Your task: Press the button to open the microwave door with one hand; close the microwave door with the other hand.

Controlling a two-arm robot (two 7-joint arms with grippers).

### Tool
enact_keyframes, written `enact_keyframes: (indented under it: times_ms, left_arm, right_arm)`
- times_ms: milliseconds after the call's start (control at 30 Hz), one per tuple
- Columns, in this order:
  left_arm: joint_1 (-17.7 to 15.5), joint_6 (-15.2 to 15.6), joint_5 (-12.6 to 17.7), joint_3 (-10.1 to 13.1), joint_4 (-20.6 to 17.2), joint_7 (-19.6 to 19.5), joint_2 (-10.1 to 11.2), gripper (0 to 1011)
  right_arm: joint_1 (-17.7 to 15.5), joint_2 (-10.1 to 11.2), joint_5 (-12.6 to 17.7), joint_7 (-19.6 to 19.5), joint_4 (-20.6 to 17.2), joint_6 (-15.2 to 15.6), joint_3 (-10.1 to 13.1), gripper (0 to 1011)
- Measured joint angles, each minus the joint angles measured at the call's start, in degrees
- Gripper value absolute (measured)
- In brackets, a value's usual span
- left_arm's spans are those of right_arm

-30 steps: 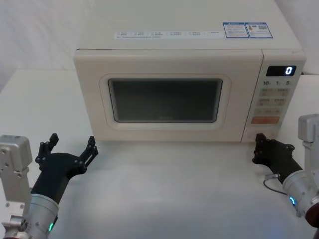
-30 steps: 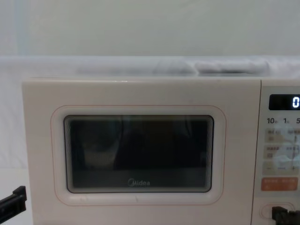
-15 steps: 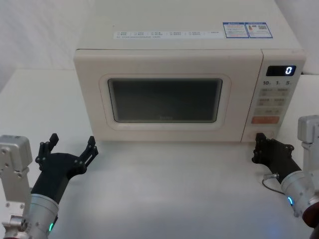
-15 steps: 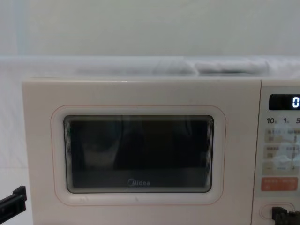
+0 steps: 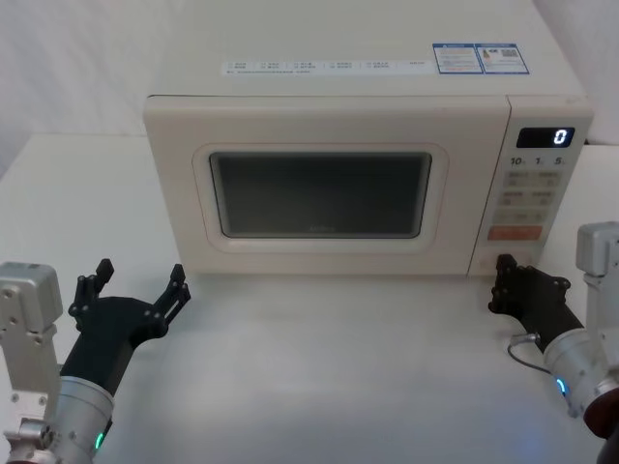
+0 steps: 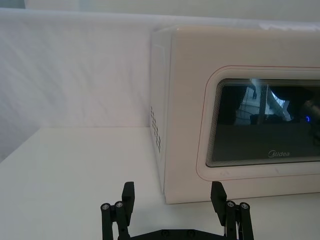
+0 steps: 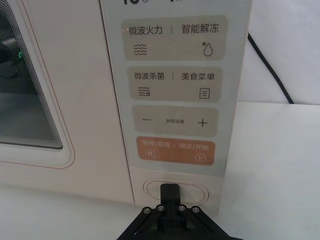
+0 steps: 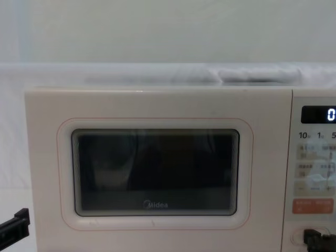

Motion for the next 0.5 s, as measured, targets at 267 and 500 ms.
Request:
enact_keyframes:
  times_ms: [267,500]
  left_arm:
    - [0.0,0.0,0.0,0.0,0.0,0.0,-0.01,1001]
    - [0.0,0.0,0.0,0.0,0.0,0.0,0.0,1001]
  right_arm:
    - [0.71,-0.18,-0.44,-0.02,0.72,-0.11,-0.05,0]
    - [1.34,-0.18,-0.74,0.1,1.3,0.32,-0.11,0]
